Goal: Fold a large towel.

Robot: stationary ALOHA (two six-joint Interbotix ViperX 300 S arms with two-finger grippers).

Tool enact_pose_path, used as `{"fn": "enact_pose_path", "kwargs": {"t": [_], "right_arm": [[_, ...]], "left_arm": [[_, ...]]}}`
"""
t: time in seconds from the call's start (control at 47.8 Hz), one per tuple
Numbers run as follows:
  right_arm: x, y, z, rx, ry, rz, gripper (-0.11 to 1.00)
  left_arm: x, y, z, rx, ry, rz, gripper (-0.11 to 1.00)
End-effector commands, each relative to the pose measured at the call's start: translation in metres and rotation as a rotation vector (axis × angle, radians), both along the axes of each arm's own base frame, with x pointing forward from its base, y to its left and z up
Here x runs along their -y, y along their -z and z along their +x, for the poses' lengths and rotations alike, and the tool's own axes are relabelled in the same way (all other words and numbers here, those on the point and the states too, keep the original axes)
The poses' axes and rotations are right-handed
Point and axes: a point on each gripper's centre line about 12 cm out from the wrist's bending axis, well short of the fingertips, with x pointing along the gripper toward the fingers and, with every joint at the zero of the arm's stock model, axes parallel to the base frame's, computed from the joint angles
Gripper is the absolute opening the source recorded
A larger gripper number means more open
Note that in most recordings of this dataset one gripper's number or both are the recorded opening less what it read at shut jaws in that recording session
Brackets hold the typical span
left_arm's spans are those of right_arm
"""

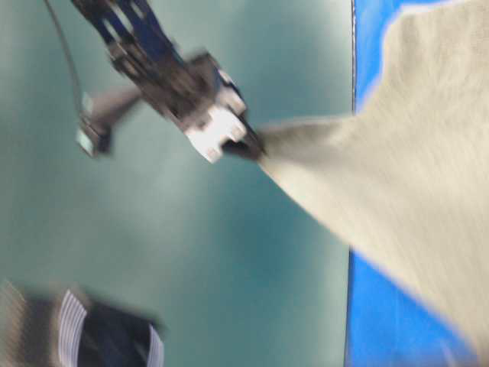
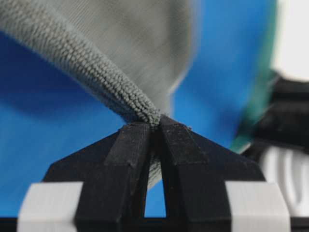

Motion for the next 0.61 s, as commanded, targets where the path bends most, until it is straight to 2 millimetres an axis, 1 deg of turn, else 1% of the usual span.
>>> {"fn": "enact_pose_path", "kwargs": {"t": [0.0,0.063,0.126,0.293,0.586], "right_arm": [[0.023,-0.006,0.019,0.041,-0.010,-0.039,0.02],[0.027,0.000,0.028,0.041,-0.027,-0.043,0.02],[0.028,0.005,0.033,0.040,-0.037,-0.044,0.02],[0.027,0.006,0.034,0.033,-0.070,-0.067,0.02],[0.026,0.006,0.035,0.014,-0.117,-0.105,0.03]], "left_arm": [[0.014,-0.009,-0.024,0.019,0.047,-0.025,0.04],[0.009,-0.002,-0.033,-0.003,0.041,-0.019,0.04],[0.005,0.002,-0.035,-0.013,0.033,-0.014,0.04],[-0.010,0.009,-0.030,-0.030,-0.005,0.001,0.04],[-0.025,0.007,-0.019,-0.004,-0.006,0.041,0.04]]}}
